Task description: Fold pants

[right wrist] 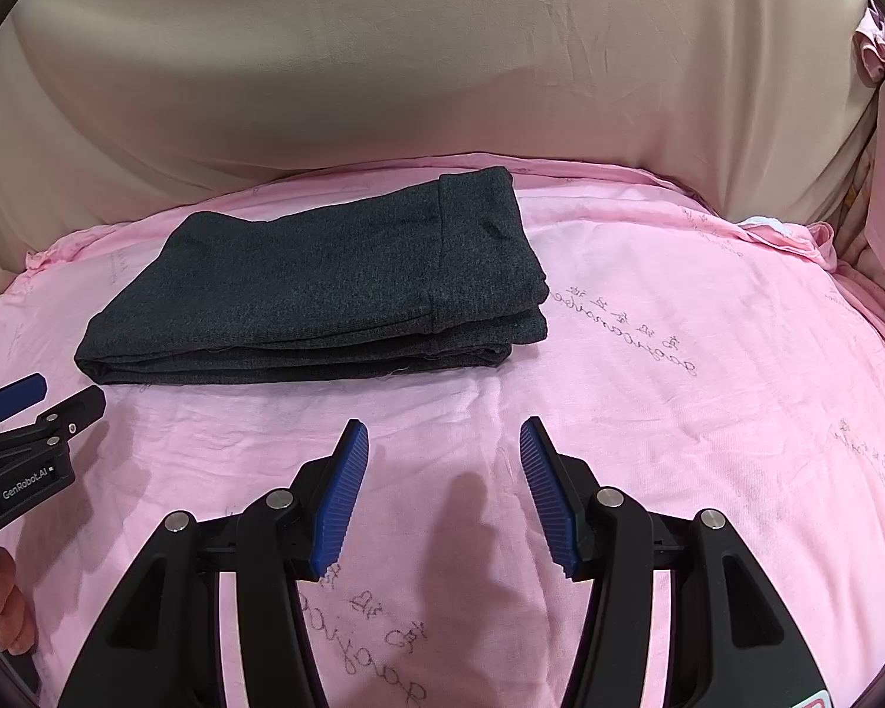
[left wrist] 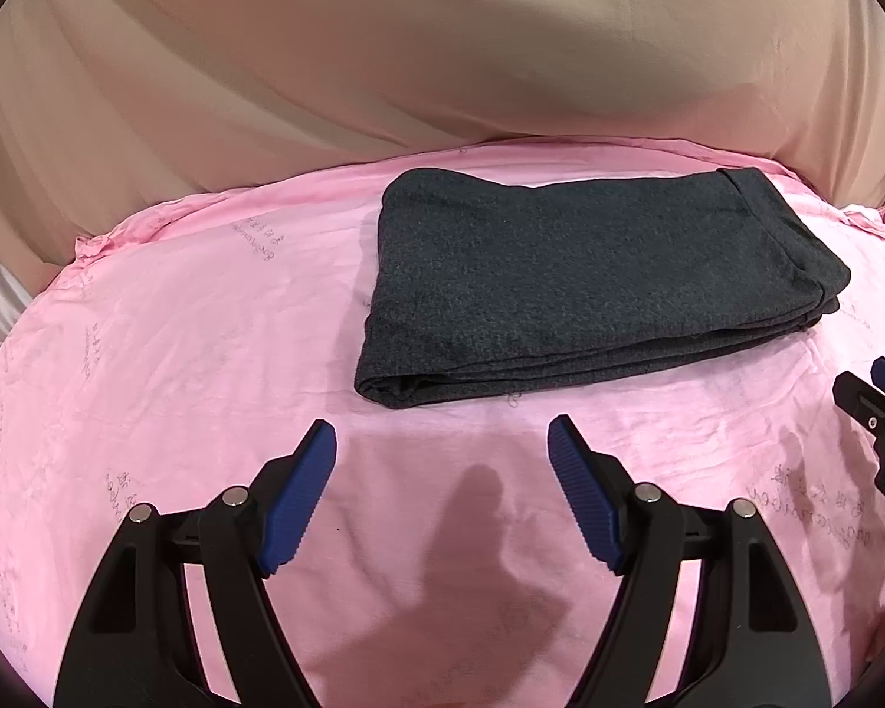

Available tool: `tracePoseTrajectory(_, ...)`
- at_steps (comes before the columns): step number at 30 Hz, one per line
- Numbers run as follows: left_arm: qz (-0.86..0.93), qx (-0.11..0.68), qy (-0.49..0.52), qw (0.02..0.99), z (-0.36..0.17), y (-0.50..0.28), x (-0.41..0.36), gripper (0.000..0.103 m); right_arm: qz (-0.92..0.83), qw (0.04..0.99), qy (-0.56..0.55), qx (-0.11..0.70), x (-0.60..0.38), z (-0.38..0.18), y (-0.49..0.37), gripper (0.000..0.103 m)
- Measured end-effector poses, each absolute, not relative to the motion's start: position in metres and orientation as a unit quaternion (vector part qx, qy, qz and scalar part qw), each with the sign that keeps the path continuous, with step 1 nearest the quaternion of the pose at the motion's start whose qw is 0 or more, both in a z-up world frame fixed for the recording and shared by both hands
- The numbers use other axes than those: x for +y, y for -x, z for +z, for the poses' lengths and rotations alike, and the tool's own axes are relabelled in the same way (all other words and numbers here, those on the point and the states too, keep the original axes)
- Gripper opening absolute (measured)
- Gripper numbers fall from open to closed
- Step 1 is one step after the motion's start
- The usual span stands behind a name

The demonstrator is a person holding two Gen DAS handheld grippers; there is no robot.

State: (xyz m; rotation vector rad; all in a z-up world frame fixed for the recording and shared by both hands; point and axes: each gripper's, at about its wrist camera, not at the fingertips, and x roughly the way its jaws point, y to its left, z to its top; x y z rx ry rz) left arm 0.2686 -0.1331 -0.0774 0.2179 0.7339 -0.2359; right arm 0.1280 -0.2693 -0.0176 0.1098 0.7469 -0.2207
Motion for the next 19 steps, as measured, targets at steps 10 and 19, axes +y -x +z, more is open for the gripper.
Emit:
tracePoseTrajectory(10, -0.134, 0.336, -0.099, 0.927, -0.073, -0.261, -0.135, 0.073, -0.107, 0.924, -0.053, 0.364, -0.269, -0.018, -0.128, 0.053)
tracePoseTrajectory(19, -0.14, 0.332, -0.123, 0.925, -0.073, -0.253, -0.142, 0.078, -0.11, 0.925, -0.049, 0.361, -0.27, -0.017, -0.127, 0.057)
